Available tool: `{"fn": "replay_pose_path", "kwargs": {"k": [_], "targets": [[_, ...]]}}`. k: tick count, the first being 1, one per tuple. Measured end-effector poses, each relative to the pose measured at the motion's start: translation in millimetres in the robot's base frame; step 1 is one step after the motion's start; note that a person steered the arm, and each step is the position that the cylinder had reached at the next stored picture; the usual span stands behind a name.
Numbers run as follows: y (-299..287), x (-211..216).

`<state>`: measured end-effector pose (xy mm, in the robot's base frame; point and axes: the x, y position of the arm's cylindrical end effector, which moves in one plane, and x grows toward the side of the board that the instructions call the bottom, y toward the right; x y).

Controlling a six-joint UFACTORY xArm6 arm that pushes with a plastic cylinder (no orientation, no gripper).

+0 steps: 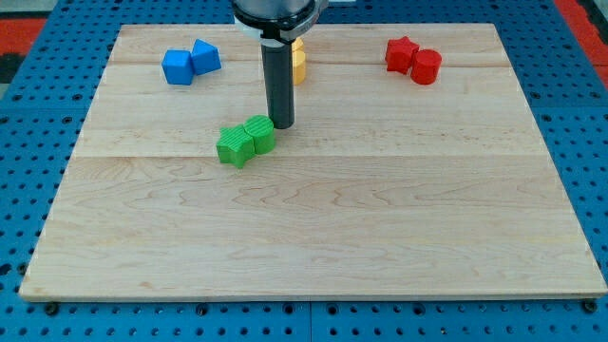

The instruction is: Move the blue cube along with the blue triangle towards top left

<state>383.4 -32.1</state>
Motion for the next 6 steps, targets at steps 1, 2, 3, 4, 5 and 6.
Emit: {"fn": "replay_pose_path", "kwargs": {"k": [1,2,3,4,5,6], "targets": [[-29,-41],[-74,-65],[-64,-108],[-112,-132],[-128,-118],[-133,-92]]}}
